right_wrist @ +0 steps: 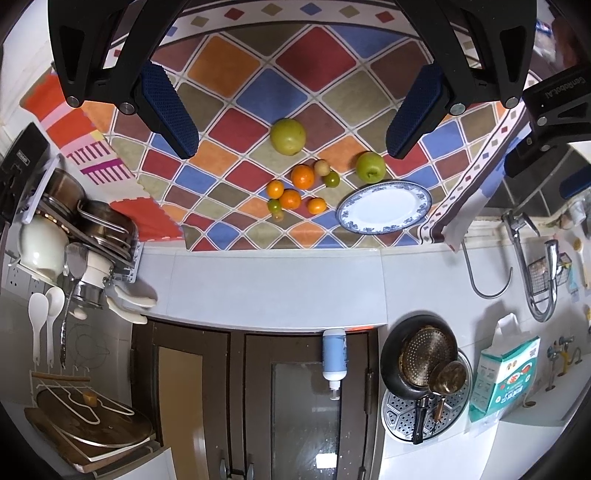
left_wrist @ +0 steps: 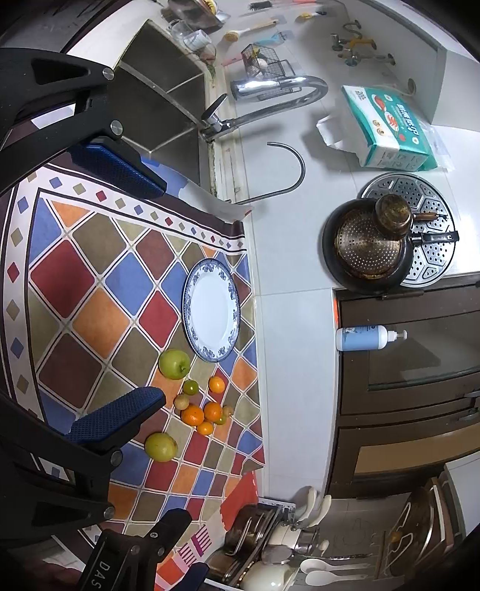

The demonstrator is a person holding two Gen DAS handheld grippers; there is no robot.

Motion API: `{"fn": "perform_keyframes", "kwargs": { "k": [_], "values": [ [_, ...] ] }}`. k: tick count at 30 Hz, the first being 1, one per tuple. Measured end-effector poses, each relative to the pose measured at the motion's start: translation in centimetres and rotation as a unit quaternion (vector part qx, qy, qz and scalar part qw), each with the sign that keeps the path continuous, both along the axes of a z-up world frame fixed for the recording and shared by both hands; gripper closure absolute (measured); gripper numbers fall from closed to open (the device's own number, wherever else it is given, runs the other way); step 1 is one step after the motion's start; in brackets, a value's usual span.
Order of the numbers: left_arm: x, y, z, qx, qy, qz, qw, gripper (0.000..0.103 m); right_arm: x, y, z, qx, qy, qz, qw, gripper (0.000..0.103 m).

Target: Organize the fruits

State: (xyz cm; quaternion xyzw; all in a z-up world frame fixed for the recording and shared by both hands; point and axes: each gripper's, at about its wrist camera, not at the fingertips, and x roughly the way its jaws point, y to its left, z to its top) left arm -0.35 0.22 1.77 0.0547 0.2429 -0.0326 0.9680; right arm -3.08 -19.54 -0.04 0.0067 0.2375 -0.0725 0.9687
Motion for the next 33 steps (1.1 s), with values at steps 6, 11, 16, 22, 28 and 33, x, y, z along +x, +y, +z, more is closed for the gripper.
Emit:
{"fn": "perform_keyframes", "kwargs": {
  "k": [6, 11, 16, 22, 28, 33],
  "values": [
    [0.3, -0.1, 0.1, 0.0, 0.001, -0.001, 1.0, 0.0, 0.0, 0.0, 0.0, -0.001, 0.001, 0.0, 1.0, 0.001],
    [0.2, -0.1, 0.1, 0.0, 0.001, -0.001, 1.0, 0.0, 0.0, -0.1, 0.0, 0.0, 0.002, 0.0, 1.0, 0.001],
    [0.2, -0.1, 0.0, 0.0, 0.001, -0.001, 1.0, 0.0, 0.1, -0.1, -0.1, 0.0, 0.003, 0.0, 1.0, 0.001],
    [0.2, 0.0, 0.0, 0.0, 0.0, -0.001, 1.0, 0.0, 0.6, -0.4, -0.2, -0.001, 0.008, 0.001, 1.0, 0.001],
    [0.6, -0.1, 0.1, 0.001, 0.001, -0.001, 1.0, 0.0, 0.5, -0.3, -0.3, -0.001, 0.008, 0.001, 1.0, 0.001],
    [1.3, 0.0, 0.2, 0.003, 0.001, -0.001, 1.0, 0.0, 1.1, -0.4, -0.6, -0.001, 0.012, 0.001, 1.0, 0.001]
  ]
}}
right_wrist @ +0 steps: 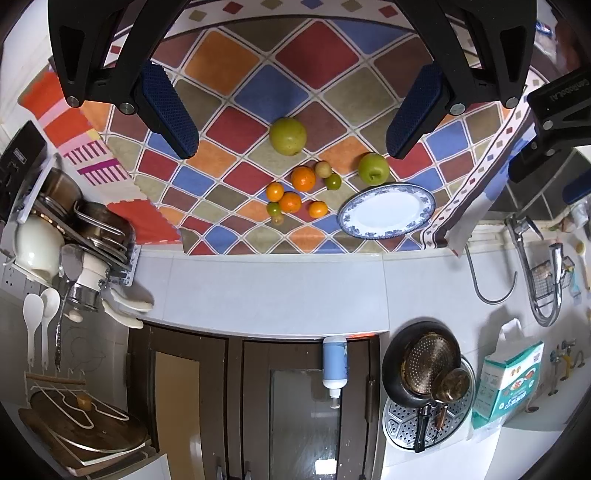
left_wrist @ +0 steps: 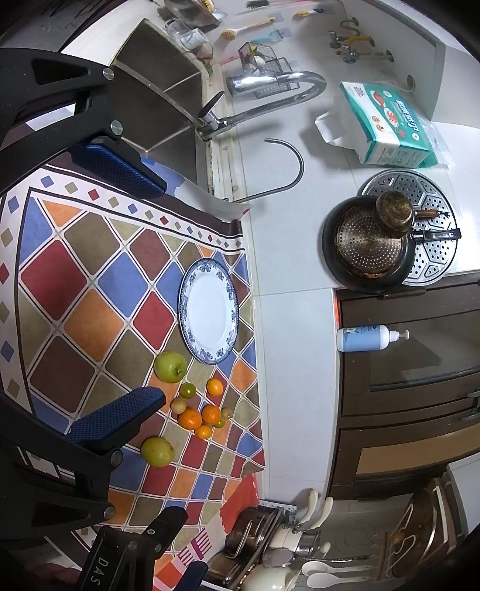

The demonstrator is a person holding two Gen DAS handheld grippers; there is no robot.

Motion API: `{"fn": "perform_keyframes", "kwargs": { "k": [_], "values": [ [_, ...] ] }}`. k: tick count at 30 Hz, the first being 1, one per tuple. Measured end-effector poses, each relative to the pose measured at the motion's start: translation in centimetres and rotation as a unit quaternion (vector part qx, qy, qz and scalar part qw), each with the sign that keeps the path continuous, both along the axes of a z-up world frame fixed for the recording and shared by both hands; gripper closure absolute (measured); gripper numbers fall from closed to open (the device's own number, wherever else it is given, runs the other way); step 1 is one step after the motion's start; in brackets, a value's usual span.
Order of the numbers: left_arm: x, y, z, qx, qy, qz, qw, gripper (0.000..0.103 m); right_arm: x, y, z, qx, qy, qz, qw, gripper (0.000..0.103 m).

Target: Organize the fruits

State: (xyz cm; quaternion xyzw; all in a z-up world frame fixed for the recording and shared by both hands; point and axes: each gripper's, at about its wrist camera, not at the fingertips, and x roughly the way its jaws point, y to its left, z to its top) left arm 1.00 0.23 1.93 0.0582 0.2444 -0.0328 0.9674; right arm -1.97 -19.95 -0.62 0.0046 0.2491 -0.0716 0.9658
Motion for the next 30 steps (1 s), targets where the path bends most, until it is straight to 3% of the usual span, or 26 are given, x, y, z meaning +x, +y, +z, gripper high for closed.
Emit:
{"fn": "perform_keyframes", "kwargs": {
  "k": [9, 16, 24, 30],
  "values": [
    [1.7, -0.6, -0.6, 0.015, -0.011, -0.007, 0.9998, 0.0, 1.7, 0.0, -0.7, 0.002, 0.013, 0.0, 1.0, 0.001],
    [3.4, -2.2, -1.5, 0.033, -0.01, -0.043, 0.9985, 0.005, 3.7, -0.5, -1.7, 0.009, 0.032, 0.001, 0.999, 0.001],
    [7.5, -4.3, -3.5, 0.042, 0.029, -0.085, 0.9951, 0.014, 6.8, -1.4, -3.8, 0.017, 0.072, 0.001, 0.997, 0.004],
    [10.9, -6.2, -5.8, 0.055, 0.07, -0.112, 0.9897, 0.017, 9.5, -2.4, -5.9, 0.031, 0.109, 0.001, 0.994, 0.014]
  ]
}}
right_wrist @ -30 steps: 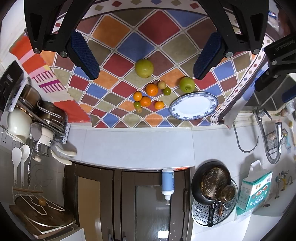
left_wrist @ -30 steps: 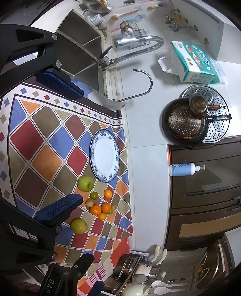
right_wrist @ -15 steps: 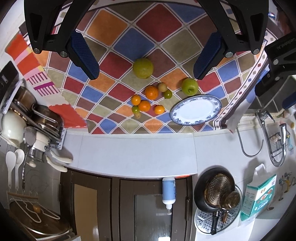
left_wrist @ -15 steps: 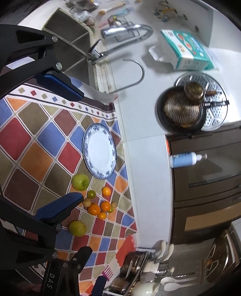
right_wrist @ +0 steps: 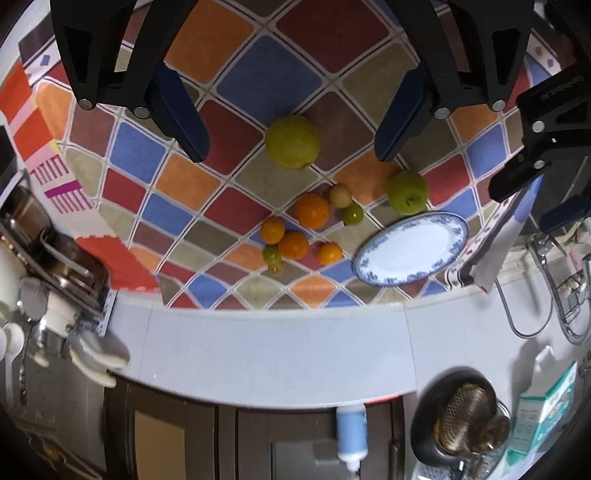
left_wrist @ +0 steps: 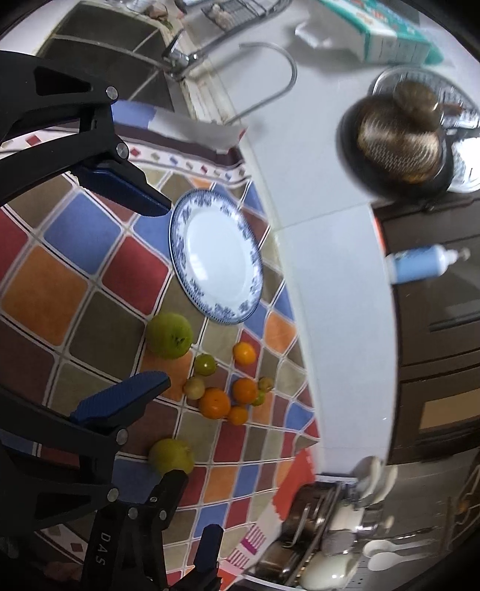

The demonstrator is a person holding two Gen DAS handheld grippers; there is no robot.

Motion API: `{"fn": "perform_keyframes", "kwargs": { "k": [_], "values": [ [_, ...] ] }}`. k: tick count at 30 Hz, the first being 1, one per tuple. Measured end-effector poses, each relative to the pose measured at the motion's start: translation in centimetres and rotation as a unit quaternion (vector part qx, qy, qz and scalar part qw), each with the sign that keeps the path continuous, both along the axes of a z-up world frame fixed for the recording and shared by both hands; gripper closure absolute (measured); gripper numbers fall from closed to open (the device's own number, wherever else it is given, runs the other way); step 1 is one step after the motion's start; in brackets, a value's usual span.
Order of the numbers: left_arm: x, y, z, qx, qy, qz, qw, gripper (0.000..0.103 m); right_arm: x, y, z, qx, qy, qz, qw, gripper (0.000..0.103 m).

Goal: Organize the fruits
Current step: 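Grasp the green apple with the left tool while the right tool grasps the large yellow-green fruit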

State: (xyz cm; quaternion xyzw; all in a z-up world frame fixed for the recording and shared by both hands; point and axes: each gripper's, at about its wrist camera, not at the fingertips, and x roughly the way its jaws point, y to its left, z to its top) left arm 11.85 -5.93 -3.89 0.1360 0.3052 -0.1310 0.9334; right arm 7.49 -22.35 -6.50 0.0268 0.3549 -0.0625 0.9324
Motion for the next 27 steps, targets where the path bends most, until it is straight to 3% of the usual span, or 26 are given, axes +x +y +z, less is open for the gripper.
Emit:
{"fn": "perform_keyframes", "kwargs": {
  "k": [9, 16, 27],
  "values": [
    [3.9, -2.3, -3.4, 0.025, 0.055, -0.039, 0.9974, 0.022, 3.8, -1.5, -3.4, 0.033, 0.058, 0.008, 0.998, 0.029],
    [5.7, -3.7, -5.2, 0.039, 0.075, -0.063, 0.9944, 0.028, 5.0, -1.7, -5.2, 0.048, 0.09, 0.017, 0.995, 0.038],
    [7.2, -4.9, -7.0, 0.05, 0.095, -0.086, 0.9905, 0.047, 5.6, -1.9, -6.3, 0.054, 0.111, 0.018, 0.992, 0.052]
  ]
}}
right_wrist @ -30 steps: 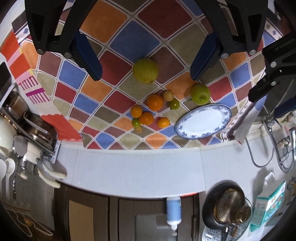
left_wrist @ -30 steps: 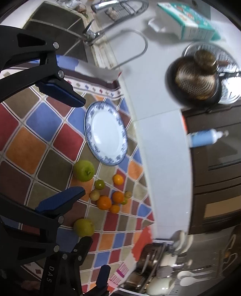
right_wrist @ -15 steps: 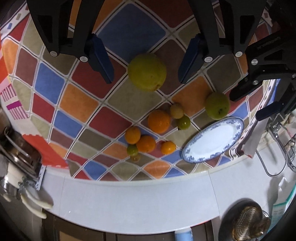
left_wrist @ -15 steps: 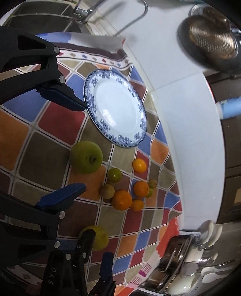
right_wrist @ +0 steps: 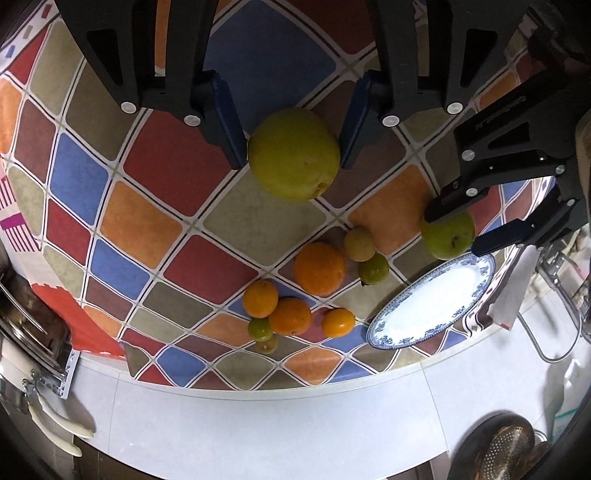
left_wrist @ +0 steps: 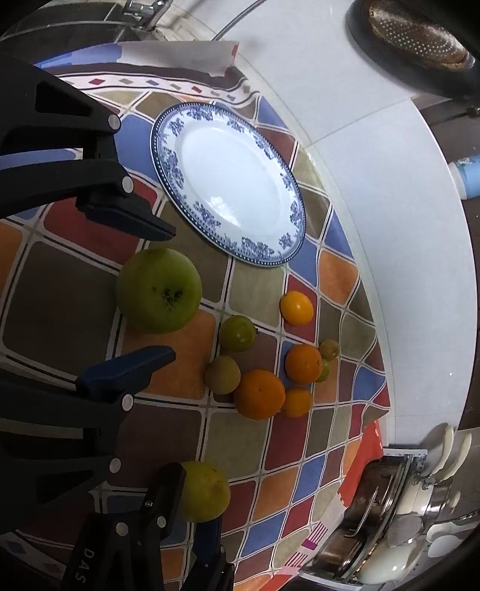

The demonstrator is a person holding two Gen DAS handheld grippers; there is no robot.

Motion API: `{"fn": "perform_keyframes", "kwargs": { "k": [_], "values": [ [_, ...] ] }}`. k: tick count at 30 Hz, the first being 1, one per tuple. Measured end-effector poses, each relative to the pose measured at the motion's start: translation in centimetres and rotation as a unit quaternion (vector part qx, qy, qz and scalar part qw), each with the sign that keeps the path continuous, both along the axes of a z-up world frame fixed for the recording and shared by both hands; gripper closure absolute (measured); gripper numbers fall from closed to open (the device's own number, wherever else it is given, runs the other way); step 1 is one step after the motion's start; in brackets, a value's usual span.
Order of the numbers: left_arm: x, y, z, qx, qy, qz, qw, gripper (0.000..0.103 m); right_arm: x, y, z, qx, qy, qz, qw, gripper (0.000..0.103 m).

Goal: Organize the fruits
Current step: 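Grasp the green apple with the left tool while the right tool grasps the large yellow-green fruit, then lift the green apple with the left tool while the right tool carries the yellow-green fruit over the plate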

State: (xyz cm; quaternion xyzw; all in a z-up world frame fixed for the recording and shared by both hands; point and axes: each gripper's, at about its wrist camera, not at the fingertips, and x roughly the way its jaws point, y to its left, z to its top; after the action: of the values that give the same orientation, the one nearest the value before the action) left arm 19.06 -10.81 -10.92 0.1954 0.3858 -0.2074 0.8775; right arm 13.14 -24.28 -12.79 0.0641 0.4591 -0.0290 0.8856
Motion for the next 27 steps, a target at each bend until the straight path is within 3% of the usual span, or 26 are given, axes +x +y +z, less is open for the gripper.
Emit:
{"fn": "perform_keyframes", "kwargs": {
  "k": [3, 15, 27],
  "values": [
    [0.3, 0.0, -0.2, 0.002, 0.001, 0.003, 1.0, 0.053, 0.1, 0.1, 0.0, -0.003, 0.001, 0.002, 1.0, 0.053],
    [0.1, 0.4, 0.0, -0.012, -0.001, 0.004, 0.9999, 0.054, 0.3, 0.1, 0.0, -0.008, 0.001, 0.006, 1.0, 0.053],
    [-2.0, 2.4, 3.2, -0.039, -0.025, 0.054, 0.9975, 0.054, 0.2, 1.2, 2.5, -0.008, -0.041, 0.047, 0.998, 0.053]
  ]
}}
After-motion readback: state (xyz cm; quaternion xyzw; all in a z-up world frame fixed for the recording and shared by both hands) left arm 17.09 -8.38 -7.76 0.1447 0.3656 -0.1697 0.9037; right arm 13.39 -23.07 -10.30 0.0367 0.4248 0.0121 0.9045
